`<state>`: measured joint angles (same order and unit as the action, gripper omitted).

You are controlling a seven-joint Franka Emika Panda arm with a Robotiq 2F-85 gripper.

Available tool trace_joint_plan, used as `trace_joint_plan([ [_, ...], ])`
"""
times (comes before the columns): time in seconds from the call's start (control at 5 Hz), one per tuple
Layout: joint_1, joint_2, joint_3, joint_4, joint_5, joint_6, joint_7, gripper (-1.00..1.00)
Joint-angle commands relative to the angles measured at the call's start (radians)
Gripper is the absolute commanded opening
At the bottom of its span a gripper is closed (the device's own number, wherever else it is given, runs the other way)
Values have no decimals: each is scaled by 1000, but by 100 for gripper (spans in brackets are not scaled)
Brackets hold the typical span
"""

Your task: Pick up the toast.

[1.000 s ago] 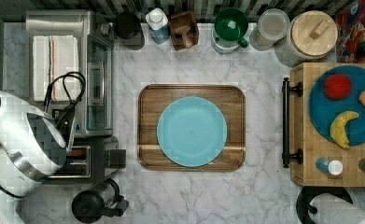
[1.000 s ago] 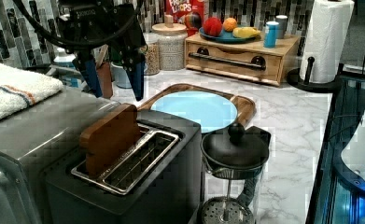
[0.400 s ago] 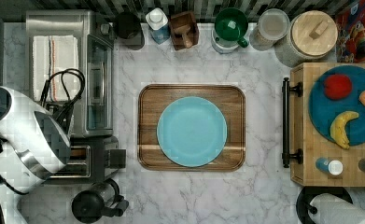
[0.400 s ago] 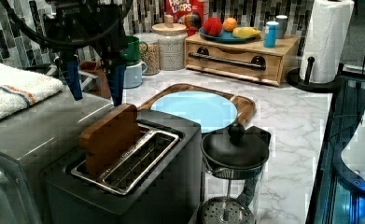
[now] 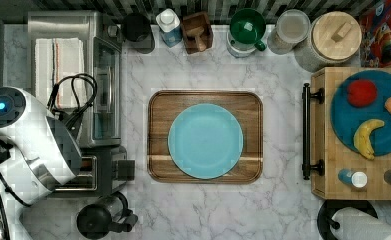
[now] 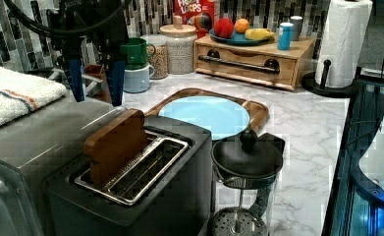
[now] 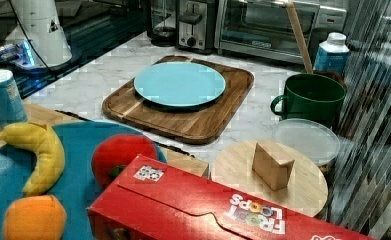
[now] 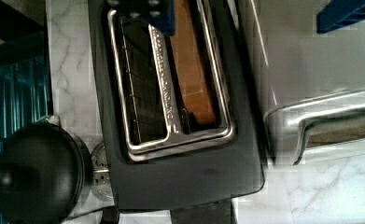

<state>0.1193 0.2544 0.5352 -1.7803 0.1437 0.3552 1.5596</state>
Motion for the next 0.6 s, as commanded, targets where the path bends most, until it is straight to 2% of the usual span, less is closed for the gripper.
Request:
trace_joint_plan([
  [0.2, 159, -14, 110, -28, 40, 54, 68, 100],
  [0.4, 131, -19, 139, -63, 63, 70, 46, 100],
  [0.6, 127, -21, 148, -85, 54, 83, 48, -28],
])
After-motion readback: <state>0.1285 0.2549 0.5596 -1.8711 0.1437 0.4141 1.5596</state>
